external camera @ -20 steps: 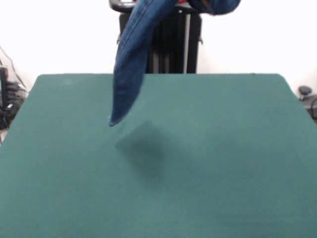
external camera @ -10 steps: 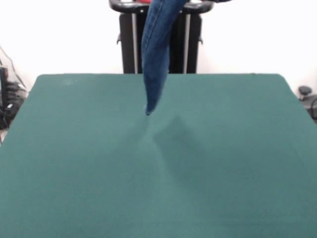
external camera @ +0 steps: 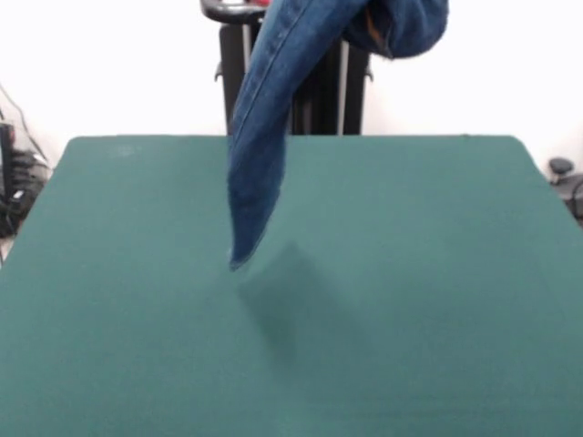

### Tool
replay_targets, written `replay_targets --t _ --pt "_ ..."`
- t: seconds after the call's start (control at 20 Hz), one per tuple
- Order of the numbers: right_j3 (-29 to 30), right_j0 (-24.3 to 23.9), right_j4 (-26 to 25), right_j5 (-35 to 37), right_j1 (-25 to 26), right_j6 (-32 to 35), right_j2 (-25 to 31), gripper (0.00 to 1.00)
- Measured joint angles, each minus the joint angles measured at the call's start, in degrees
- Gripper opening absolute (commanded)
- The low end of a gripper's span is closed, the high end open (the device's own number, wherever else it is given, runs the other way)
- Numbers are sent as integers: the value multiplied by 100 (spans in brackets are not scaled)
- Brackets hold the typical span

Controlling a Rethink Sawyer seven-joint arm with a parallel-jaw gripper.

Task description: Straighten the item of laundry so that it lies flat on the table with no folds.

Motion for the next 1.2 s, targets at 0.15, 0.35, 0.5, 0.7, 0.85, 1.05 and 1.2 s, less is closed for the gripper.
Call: replay_targets --t 0.15,0.35,0.5,0.7,0.85,1.05,1.2 --pt "-203 -18 -17 1 206 0 5 0" --pt "-741 -74 -48 98 635 0 12 0" --pt "-1202 -103 -101 327 945 0 12 0" --pt "-1747 -108 -188 645 1303 0 13 0" --pt "-2289 -107 -230 917 1674 0 12 0" --pt "-2762 -108 -232 1143 2010 0 7 0" --pt "-3033 -107 -226 1255 2222 0 7 0"
